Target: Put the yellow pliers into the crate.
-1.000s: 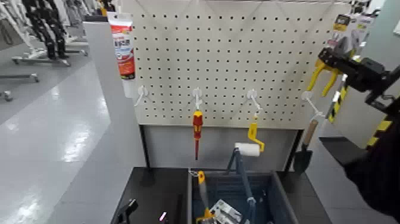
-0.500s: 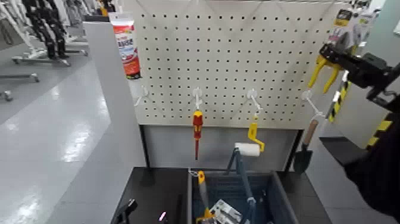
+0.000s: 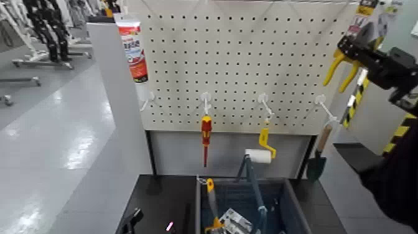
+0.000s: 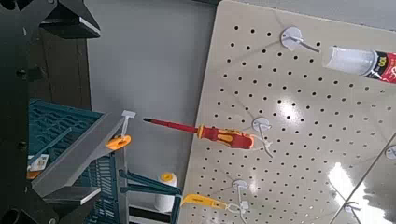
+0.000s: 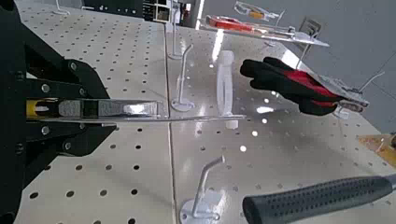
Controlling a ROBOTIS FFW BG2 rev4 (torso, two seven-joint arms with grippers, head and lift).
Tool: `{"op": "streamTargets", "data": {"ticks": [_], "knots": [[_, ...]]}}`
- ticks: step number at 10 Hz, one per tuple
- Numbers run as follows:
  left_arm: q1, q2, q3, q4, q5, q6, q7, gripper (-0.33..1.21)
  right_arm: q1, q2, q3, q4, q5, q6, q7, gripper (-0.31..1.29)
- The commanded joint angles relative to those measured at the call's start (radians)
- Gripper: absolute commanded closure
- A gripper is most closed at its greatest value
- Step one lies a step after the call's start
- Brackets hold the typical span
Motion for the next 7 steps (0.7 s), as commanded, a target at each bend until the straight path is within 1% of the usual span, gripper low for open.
{"op": "streamTargets", "data": {"ticks": [1,3,4,5,6,7], "knots": [[0.0,0.001,-0.004,0.002,0.0,0.002,0.003,0.12,0.091,0.053,-0.023,-0.162,0.001,0.036,-0.034,1.21],[-0.002,0.01,-0.013,0.002,0.003,0.002,0.011,0.12,0.151,0.105,-0.01,-0.218,0.011,0.058,-0.078,1.21],[-0.002,0.012,-0.017,0.002,0.003,0.003,0.018,0.12,0.174,0.12,0.014,-0.227,0.015,0.059,-0.078,1.21],[-0.002,0.013,-0.019,0.0,0.005,0.003,0.023,0.12,0.202,0.143,0.026,-0.232,0.018,0.059,-0.08,1.21],[-0.003,0.013,-0.019,0.002,0.005,0.003,0.024,0.12,0.225,0.16,0.039,-0.232,0.03,0.064,-0.083,1.21],[-0.003,0.015,-0.022,0.003,0.005,0.002,0.024,0.12,0.248,0.18,0.042,-0.231,0.04,0.074,-0.089,1.21]]}}
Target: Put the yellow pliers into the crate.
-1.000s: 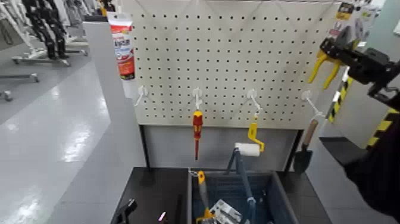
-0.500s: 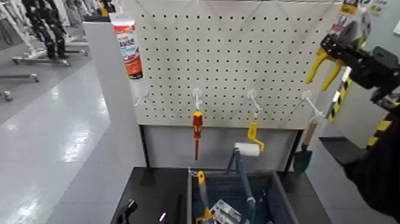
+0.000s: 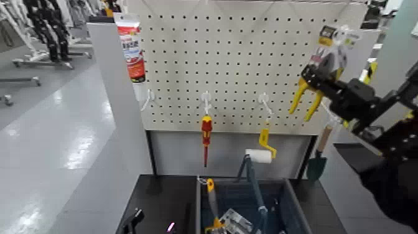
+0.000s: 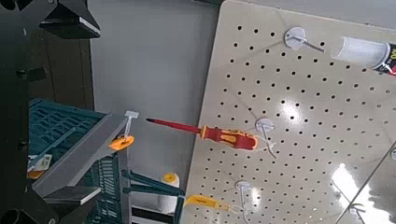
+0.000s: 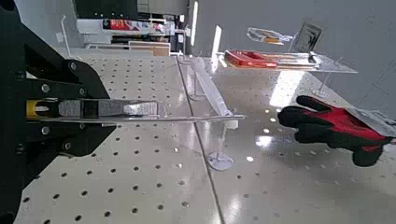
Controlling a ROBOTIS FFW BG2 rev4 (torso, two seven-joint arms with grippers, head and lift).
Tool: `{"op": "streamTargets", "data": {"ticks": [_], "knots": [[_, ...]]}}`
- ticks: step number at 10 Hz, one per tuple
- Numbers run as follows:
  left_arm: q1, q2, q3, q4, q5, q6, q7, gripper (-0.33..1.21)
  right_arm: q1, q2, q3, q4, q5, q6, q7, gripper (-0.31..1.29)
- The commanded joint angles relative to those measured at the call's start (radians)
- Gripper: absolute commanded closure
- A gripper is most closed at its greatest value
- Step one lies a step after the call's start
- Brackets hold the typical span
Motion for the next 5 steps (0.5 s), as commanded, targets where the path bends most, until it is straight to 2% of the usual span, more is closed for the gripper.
{"op": "streamTargets", "data": {"ticks": [1,4,5], "knots": [[-0.001,0.002,-0.004,0.002,0.0,-0.001,0.01,0.12,0.065,0.05,0.014,0.007,0.023,0.021,-0.007,1.21],[-0.01,0.002,-0.01,0.019,0.0,-0.016,0.014,0.12,0.139,0.085,0.037,0.041,0.051,0.031,-0.01,1.21],[-0.013,0.003,-0.014,0.022,0.0,-0.022,0.016,0.12,0.168,0.1,0.036,0.039,0.075,0.034,-0.01,1.21]]}}
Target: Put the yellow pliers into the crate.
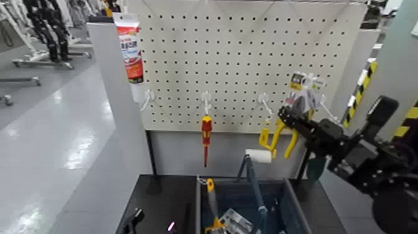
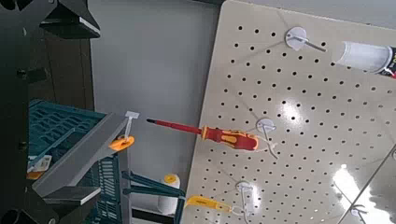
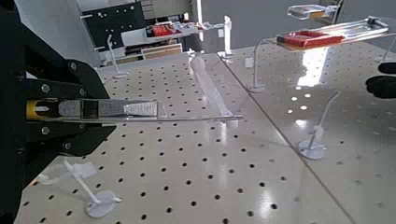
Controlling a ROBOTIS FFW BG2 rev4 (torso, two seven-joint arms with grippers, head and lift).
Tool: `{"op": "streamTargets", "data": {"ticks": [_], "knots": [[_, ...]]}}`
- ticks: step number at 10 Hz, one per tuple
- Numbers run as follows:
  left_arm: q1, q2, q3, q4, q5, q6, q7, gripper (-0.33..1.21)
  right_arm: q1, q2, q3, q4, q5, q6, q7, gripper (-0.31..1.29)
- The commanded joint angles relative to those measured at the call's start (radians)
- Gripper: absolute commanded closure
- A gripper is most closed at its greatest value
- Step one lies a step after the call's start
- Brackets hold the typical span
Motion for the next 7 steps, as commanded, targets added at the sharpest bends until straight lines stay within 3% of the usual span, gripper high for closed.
{"op": "streamTargets", "data": {"ticks": [1,4,7], "knots": [[-0.006,-0.001,-0.006,0.014,0.0,-0.015,0.003,0.12,0.072,0.031,-0.004,0.004,0.047,0.016,0.0,1.21],[-0.015,0.001,-0.019,0.034,0.006,-0.037,0.009,0.12,0.121,0.04,-0.024,0.047,0.081,0.022,0.008,1.21],[-0.021,0.008,-0.028,0.035,0.009,-0.038,0.009,0.12,0.127,0.045,-0.015,0.141,0.11,0.019,0.024,1.21]]}}
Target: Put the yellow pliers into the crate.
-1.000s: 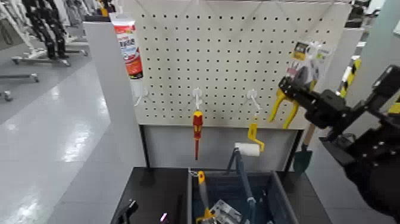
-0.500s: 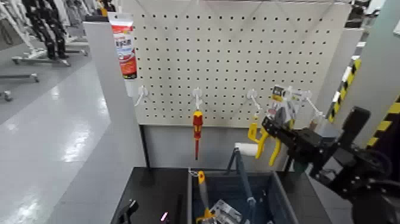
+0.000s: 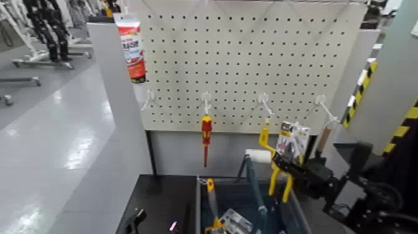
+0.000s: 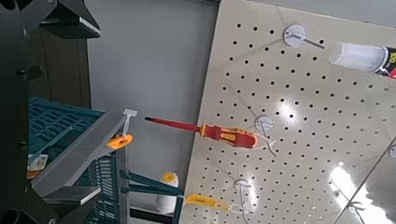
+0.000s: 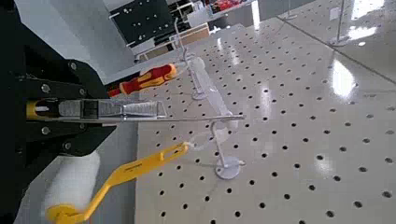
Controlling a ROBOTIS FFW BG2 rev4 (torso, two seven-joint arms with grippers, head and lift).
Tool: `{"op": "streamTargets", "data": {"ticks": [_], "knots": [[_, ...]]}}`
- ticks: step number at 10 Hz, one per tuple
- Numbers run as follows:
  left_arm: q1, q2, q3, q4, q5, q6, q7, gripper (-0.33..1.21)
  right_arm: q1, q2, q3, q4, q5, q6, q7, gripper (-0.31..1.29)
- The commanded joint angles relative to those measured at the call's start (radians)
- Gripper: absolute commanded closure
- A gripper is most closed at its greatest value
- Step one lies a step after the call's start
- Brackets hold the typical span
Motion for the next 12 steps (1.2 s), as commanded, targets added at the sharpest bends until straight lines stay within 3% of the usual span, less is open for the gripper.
{"op": "streamTargets", "data": {"ticks": [1,4,9,12], "knots": [[-0.004,0.003,-0.004,0.001,0.001,-0.003,0.0,0.12,-0.002,0.003,0.012,0.102,0.008,-0.011,0.017,1.21],[-0.008,0.012,-0.012,0.001,0.005,-0.007,0.0,0.12,-0.022,0.003,0.037,0.211,0.029,-0.03,0.042,1.21],[-0.012,0.02,-0.018,0.003,0.01,-0.009,0.0,0.12,-0.039,0.0,0.05,0.244,0.097,-0.02,0.046,1.21],[-0.014,0.021,-0.021,0.006,0.011,-0.011,0.0,0.12,-0.04,-0.002,0.052,0.244,0.112,-0.014,0.051,1.21]]}}
